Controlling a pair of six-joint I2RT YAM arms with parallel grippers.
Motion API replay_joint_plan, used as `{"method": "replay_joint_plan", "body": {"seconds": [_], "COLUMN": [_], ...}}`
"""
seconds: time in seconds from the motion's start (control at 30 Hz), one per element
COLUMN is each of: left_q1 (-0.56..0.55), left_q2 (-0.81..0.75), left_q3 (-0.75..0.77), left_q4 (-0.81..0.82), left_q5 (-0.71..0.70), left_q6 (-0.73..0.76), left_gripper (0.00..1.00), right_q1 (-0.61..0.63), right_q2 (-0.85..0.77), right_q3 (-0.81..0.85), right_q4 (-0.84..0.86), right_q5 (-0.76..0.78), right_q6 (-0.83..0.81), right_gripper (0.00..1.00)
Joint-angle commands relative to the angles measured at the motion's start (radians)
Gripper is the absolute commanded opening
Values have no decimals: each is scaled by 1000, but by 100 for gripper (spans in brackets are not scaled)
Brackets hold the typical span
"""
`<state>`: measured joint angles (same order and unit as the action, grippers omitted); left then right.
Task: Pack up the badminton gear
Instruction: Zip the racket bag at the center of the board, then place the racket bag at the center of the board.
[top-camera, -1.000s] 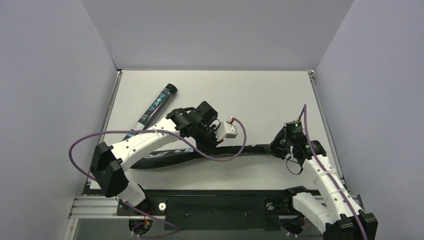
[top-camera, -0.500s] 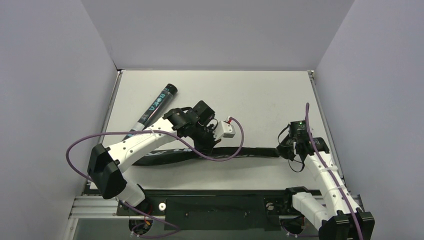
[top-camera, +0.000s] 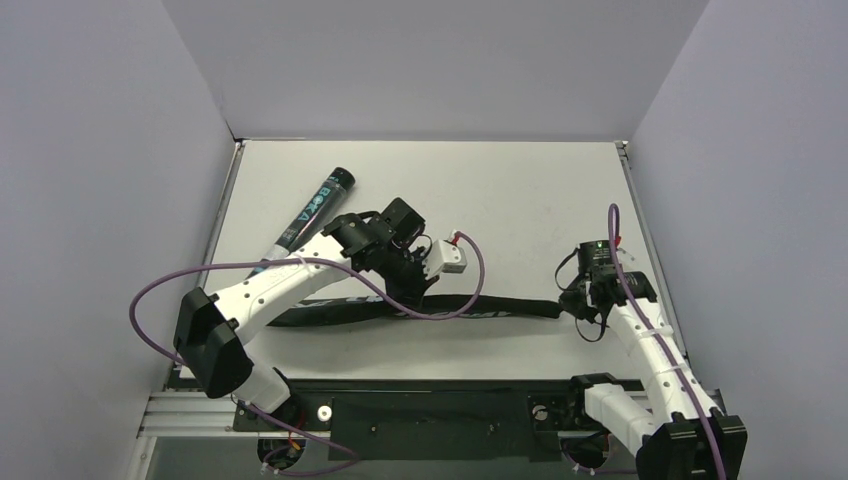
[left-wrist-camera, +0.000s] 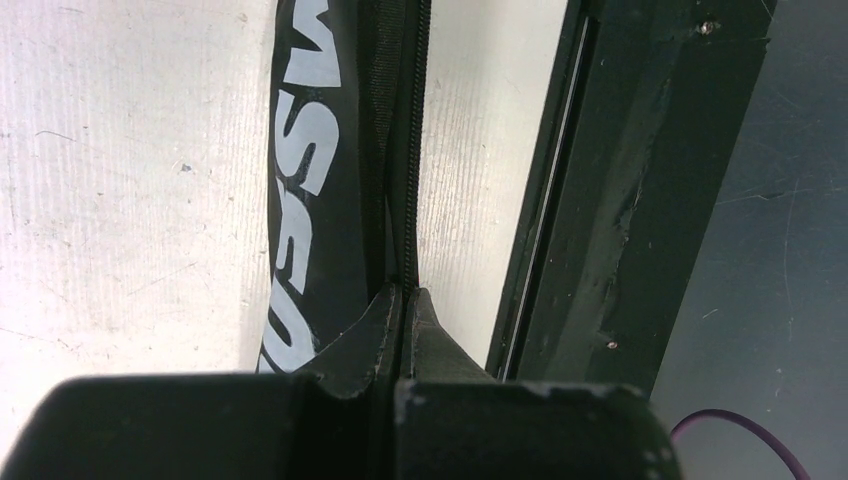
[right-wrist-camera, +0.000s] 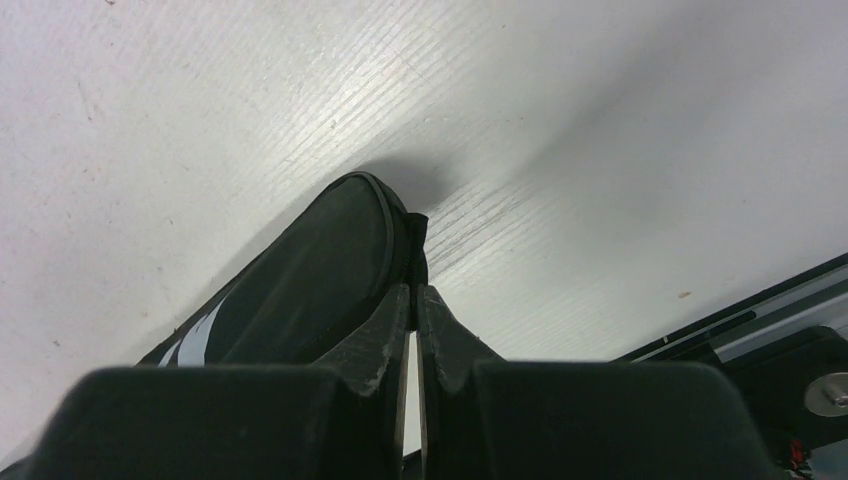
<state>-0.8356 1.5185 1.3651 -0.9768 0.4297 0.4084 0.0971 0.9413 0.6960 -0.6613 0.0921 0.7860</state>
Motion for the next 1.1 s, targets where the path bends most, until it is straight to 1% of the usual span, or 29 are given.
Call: {"method": "replay_joint_plan", "body": {"seconds": [0.0, 0.2, 0.4, 0.53, 0.6, 0.63, 0.7, 0.73, 0.77, 0.8, 0.83, 0.87, 0.9, 0.93, 0.97, 1.07], "left_q1": [33, 60, 74, 65, 48, 41, 31, 30, 35, 39, 50, 58, 76, 86, 103, 132], "left_q2": [-50, -39, -28, 24, 84, 129, 201, 251, 280, 338, 366, 423, 448, 497, 521, 613], "left_q3": [19, 31, 57, 158, 238, 285, 344, 364, 404, 424, 470, 516, 537, 582, 603, 702], "left_q4": [-76, -96, -123, -152, -172, -178, -190, -200, -214, -246, -267, -318, -338, -370, -382, -399], "left_q5": [29, 59, 93, 177, 241, 290, 357, 376, 409, 426, 467, 492, 534, 548, 549, 451], "left_q6": [27, 45, 65, 57, 52, 50, 45, 48, 54, 71, 80, 103, 109, 120, 127, 153], "left_gripper": [0, 0, 0, 0, 0, 0, 0, 0, 0, 0, 0, 0, 0, 0, 0, 0], "right_q1": [-33, -47, -54, -60, -61, -63, -69, -77, -83, -90, -92, -121, -130, -150, -159, -180], "right_q2": [31, 79, 171, 122, 75, 62, 27, 3, -7, -27, -34, -47, -51, -57, -58, -53], "right_q3": [12, -26, -57, -20, 25, 61, 115, 143, 154, 171, 179, 191, 196, 203, 206, 209], "right_q4": [-49, 0, 75, 44, -4, -24, -85, -120, -135, -156, -164, -174, -178, -181, -180, -160], "right_q5": [178, 195, 185, 163, 174, 179, 197, 208, 213, 222, 225, 231, 233, 232, 228, 194], "right_q6": [-30, -14, 9, 20, 21, 19, 14, 8, 4, -3, -7, -15, -21, -24, -26, -26], "right_gripper": [0, 0, 0, 0, 0, 2, 20, 36, 43, 55, 59, 65, 67, 69, 70, 72]}}
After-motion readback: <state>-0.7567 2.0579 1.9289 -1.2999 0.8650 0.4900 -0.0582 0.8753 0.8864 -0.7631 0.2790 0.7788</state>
